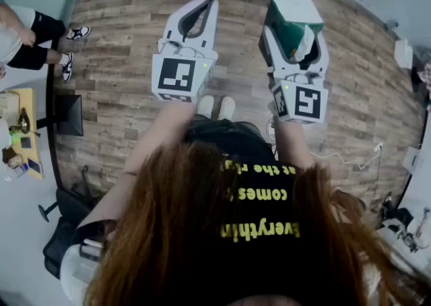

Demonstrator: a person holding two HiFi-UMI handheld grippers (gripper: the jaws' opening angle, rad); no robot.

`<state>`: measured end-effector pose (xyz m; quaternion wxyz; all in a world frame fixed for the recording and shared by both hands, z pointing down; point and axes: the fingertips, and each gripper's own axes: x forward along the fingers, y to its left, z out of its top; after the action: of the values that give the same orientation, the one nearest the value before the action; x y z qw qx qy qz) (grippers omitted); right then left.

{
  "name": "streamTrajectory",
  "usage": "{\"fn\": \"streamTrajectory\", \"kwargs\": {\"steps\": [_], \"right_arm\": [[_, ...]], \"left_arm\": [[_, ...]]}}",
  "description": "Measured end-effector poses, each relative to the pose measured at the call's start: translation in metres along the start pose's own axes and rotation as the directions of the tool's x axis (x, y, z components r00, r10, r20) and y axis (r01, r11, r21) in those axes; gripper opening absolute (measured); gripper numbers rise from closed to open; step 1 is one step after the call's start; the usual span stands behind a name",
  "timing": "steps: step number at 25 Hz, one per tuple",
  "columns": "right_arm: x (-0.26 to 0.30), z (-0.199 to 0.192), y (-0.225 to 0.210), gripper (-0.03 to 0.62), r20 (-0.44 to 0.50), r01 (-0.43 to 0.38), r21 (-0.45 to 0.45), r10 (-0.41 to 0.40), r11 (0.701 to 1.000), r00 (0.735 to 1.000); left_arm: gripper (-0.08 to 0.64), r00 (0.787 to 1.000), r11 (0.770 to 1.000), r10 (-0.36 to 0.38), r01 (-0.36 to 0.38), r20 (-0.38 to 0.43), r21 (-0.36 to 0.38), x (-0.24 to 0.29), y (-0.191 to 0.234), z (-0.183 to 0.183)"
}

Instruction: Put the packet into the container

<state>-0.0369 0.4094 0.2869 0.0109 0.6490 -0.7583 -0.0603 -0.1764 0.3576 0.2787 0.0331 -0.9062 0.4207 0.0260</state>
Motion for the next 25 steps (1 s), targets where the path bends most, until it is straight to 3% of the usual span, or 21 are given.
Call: {"fn": "streamTrajectory", "kwargs": {"steps": [25], "right_arm": [[-0.010,0.007,-0.023,0.400,0.042,-0.019,0.017,0.018,1.000,0.999]], "left_arm": [[0.002,1.000,1.000,0.005,-0.005,-0.001,0.012,0.010,-0.027,0.002]]}}
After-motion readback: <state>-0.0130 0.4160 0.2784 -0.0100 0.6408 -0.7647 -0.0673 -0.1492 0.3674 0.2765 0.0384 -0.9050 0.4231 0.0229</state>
